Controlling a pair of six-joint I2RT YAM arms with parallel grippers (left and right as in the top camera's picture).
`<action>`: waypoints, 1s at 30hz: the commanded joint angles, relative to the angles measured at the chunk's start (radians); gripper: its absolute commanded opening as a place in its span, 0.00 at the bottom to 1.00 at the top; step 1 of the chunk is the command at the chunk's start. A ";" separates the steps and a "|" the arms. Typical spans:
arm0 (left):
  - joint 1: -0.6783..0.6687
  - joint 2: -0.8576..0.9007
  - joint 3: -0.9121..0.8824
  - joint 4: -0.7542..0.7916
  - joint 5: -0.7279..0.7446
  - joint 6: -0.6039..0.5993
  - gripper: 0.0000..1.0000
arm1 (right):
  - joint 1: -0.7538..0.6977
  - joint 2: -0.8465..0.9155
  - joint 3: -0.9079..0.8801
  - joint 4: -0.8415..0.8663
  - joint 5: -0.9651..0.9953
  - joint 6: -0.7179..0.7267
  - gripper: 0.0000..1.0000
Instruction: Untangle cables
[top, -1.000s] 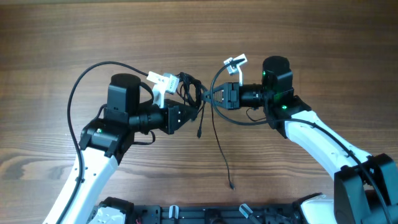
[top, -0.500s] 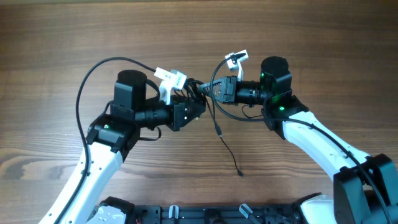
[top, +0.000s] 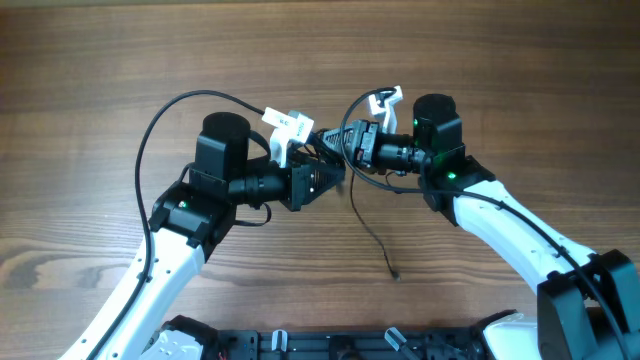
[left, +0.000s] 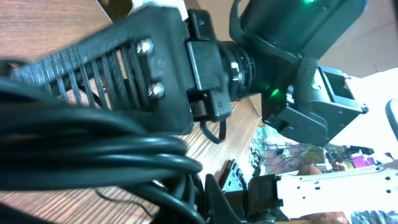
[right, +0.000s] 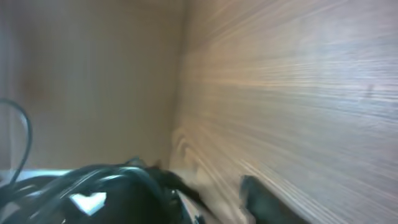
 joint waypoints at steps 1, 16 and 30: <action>0.020 -0.011 0.008 -0.010 0.120 0.008 0.04 | 0.002 -0.002 0.014 -0.019 0.090 0.002 0.94; 0.288 -0.011 0.008 -0.211 0.016 0.029 0.04 | 0.002 -0.002 0.014 -0.382 0.294 0.002 1.00; 0.262 -0.011 0.008 -0.167 0.014 0.030 0.04 | 0.002 -0.002 0.014 -0.438 0.459 0.002 1.00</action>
